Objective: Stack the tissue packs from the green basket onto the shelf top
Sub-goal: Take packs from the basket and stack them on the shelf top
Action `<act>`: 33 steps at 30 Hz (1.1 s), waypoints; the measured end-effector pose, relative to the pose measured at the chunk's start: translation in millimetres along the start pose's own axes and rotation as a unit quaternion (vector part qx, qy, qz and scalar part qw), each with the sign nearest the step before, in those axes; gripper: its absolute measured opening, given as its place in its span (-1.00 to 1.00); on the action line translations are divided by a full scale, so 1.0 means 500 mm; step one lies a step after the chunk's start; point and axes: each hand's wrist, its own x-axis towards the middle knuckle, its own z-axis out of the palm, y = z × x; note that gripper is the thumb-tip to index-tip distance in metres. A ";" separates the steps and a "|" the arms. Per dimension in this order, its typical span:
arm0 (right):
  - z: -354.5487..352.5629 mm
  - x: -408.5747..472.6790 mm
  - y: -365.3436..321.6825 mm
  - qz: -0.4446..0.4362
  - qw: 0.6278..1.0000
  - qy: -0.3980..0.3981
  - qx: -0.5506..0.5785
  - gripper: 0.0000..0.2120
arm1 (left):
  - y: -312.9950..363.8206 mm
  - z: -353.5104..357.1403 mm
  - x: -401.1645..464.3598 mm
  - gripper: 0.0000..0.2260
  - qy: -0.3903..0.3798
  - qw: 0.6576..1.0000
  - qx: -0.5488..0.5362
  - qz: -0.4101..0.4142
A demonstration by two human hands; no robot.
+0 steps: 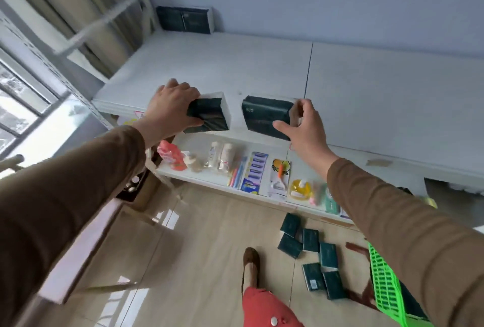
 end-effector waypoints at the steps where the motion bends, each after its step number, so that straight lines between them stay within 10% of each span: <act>1: 0.029 0.038 -0.011 -0.004 1.000 0.001 0.006 -0.58 | -0.039 -0.001 0.027 -0.56 0.001 1.000 0.006 -0.003; 17: 0.443 0.606 -0.104 0.004 0.999 -0.008 0.036 -0.61 | -0.564 0.093 0.479 -0.54 -0.036 0.998 0.029 -0.043; 33: 0.671 0.919 -0.099 0.063 0.998 0.016 -0.012 -0.66 | -0.764 0.189 0.845 -0.47 -0.091 0.982 0.143 0.089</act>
